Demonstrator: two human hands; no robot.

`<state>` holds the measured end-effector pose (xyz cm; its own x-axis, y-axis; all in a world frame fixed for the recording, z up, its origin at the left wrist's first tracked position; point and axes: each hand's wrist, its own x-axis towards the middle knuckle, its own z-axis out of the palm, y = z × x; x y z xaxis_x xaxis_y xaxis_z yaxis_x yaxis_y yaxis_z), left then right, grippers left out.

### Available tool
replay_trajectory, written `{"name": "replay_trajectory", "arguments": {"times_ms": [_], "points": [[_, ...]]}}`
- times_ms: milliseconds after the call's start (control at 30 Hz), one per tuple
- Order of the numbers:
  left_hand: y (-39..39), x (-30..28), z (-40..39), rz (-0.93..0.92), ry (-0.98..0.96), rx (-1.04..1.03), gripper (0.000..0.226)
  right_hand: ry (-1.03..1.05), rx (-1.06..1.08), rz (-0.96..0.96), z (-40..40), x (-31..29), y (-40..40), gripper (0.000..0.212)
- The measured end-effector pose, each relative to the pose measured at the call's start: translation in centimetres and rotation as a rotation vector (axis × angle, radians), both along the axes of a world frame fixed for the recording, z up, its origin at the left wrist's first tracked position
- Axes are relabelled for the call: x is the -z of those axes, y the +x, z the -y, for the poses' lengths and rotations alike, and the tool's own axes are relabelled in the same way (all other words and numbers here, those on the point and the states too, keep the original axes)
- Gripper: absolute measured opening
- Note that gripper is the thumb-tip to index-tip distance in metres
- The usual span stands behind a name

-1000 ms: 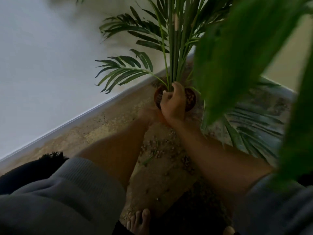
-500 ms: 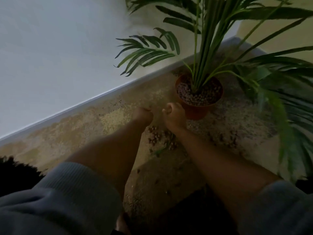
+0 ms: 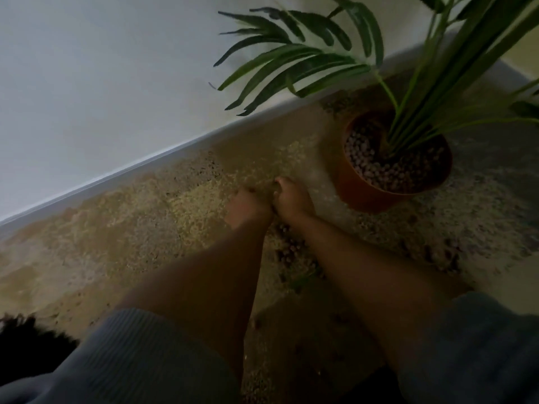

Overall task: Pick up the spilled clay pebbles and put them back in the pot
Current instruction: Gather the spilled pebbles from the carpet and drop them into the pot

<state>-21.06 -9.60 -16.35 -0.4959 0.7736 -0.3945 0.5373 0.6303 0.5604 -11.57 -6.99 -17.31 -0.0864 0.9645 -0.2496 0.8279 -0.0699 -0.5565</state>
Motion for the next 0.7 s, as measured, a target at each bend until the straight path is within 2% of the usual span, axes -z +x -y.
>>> {"name": "replay_trajectory", "arguments": {"times_ms": [67,133,233,333,433,567,700], "points": [[-0.3,0.9,0.0,-0.186,-0.093,-0.021,0.05,-0.021,-0.091,0.074,-1.5,0.8,-0.8,0.051],[-0.6,1.5,0.3,-0.244,-0.159,-0.045,0.053,-0.05,-0.205,0.166,-2.6,1.4,-1.3,0.053],[-1.3,2.2,1.0,-0.216,-0.176,0.002,0.042,0.005,-0.297,0.261,-3.2,1.8,-1.5,0.047],[-2.3,2.9,2.0,-0.182,-0.105,0.063,0.037,0.147,-0.356,0.293,-2.5,2.1,-1.0,0.035],[-3.0,3.4,2.9,-0.189,-0.026,0.143,0.032,0.239,-0.421,0.292,-1.0,2.5,-0.3,0.038],[-3.3,3.4,4.8,-0.177,0.036,0.234,0.031,0.264,-0.432,0.252,1.2,3.0,0.3,0.032],[-3.6,3.0,6.7,-0.157,0.003,0.34,0.028,0.236,-0.478,0.255,3.9,3.0,1.3,0.031]]}}
